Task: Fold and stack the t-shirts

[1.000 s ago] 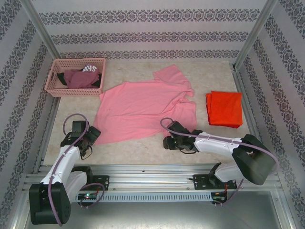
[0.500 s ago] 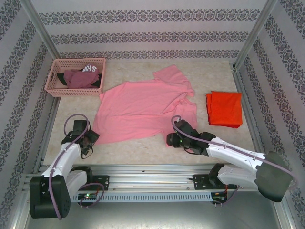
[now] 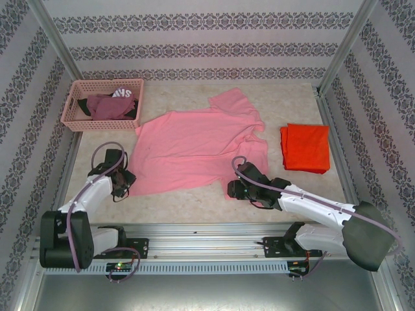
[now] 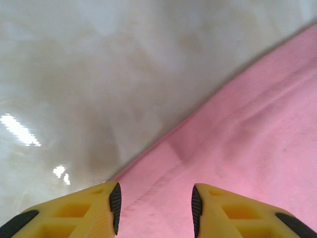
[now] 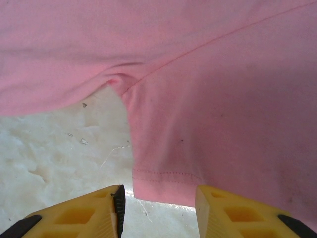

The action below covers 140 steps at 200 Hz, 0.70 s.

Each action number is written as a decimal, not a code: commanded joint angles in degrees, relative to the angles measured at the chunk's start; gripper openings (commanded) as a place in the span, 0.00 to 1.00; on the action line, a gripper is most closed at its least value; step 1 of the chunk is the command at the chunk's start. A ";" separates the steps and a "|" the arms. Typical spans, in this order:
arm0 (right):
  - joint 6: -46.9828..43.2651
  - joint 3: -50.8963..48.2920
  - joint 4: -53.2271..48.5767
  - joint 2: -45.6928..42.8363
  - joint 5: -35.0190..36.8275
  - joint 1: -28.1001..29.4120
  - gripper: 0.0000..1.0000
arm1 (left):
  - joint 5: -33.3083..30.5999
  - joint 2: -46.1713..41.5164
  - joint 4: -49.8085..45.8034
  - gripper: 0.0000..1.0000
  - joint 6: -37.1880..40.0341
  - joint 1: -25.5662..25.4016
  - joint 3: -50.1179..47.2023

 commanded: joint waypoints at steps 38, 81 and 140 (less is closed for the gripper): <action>0.27 -0.64 0.30 0.20 0.08 -0.69 0.43 | -3.20 3.31 -7.91 0.51 -0.42 -2.93 4.23; 0.14 -1.63 1.22 0.12 -0.31 -1.30 0.43 | -6.99 -2.86 -12.29 0.56 -0.72 -3.76 3.32; -1.37 0.14 1.62 2.89 -1.46 -1.56 0.43 | -3.97 2.02 -8.35 0.47 -0.35 -3.87 1.82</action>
